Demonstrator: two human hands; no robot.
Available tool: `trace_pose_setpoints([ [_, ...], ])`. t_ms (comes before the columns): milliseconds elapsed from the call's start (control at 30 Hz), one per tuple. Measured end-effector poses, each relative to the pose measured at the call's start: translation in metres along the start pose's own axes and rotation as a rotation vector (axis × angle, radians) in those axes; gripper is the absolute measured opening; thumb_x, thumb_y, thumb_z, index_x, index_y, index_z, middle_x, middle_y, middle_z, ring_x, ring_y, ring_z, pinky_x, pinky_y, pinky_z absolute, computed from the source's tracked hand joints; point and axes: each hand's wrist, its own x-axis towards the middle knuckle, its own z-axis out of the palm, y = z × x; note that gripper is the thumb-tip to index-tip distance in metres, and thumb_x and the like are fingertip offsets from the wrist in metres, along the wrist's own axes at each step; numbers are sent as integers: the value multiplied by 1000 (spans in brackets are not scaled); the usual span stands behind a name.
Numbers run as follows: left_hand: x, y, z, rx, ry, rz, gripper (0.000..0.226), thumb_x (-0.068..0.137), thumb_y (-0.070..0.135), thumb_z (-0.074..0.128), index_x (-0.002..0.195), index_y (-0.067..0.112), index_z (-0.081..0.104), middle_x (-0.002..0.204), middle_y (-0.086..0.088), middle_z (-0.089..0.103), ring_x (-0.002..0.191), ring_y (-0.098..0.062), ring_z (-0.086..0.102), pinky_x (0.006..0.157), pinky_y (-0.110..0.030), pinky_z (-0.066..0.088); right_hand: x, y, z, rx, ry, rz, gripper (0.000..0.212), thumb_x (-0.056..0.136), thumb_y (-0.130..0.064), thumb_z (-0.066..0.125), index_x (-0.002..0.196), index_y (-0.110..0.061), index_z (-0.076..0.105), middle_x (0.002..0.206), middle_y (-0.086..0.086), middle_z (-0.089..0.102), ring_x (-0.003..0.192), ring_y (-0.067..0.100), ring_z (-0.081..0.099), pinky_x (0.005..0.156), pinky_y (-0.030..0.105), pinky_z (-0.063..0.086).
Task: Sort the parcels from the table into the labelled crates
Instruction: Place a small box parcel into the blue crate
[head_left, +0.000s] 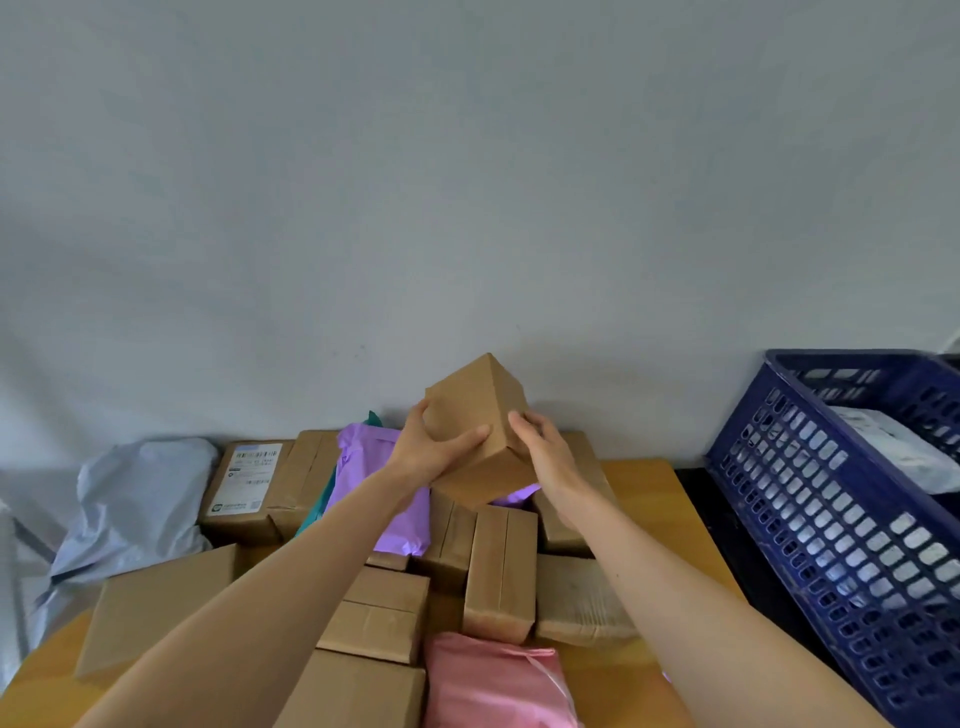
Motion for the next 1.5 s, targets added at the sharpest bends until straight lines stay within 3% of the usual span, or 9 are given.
trace_pose_setpoints([
  [100,-1,6,-7,14,63,-13,119,60,50,85,152,21,15,139,-2,46,117,-19,52,83,-24,45,-3,-9,3,-2,-45,7,76,81,-61,63,140,-23,35,110,-14,54,99,3,56,69,18,42],
  [233,-4,12,-14,20,99,52,86,75,48,75,145,15,37,138,-1,50,106,-13,52,74,-15,44,-2,-18,6,20,9,-5,70,78,-51,70,134,-18,44,114,-6,60,99,10,60,73,23,47],
  [333,-11,15,-20,-102,86,16,60,93,52,51,144,21,39,142,-1,47,112,-15,49,91,-30,43,1,-21,7,105,61,13,52,82,-47,66,122,-16,57,117,5,64,107,21,60,91,35,48],
  [433,-18,16,-24,-214,34,-181,55,98,57,33,134,18,47,138,-8,50,115,-26,53,97,-45,45,-2,-28,12,284,62,75,30,85,-43,64,102,-17,64,96,5,68,87,18,63,77,33,50],
  [533,-24,15,-31,-284,-58,-261,49,96,56,40,109,12,58,120,-12,61,103,-28,61,99,-49,47,-5,-32,17,408,44,131,28,83,-43,67,95,-18,63,88,6,67,84,19,62,72,33,52],
  [767,-28,22,-46,-422,-72,-232,51,95,45,53,129,7,50,122,-18,59,103,-34,63,75,-42,55,-11,-33,19,352,-63,81,35,101,-34,45,132,-20,49,103,0,65,92,17,63,67,30,51],
  [900,-26,21,-51,-440,-77,-166,47,92,36,61,131,12,47,124,-17,56,103,-32,62,82,-45,56,-15,-33,20,260,-50,-26,42,103,-25,42,143,-35,34,128,2,57,108,19,62,65,23,55],
  [1167,-25,16,-54,-379,-98,-94,49,83,31,73,120,11,48,113,-15,64,95,-30,67,80,-46,58,-20,-38,25,104,-184,44,79,69,-73,65,134,-34,41,116,-3,67,105,15,64,80,34,53],
  [1500,-19,16,-70,29,-69,18,83,69,22,86,135,26,35,103,11,55,91,-6,59,65,-24,55,-18,-31,12,-39,-232,18,79,68,-46,81,135,-24,46,117,3,65,104,21,65,82,38,57],
])
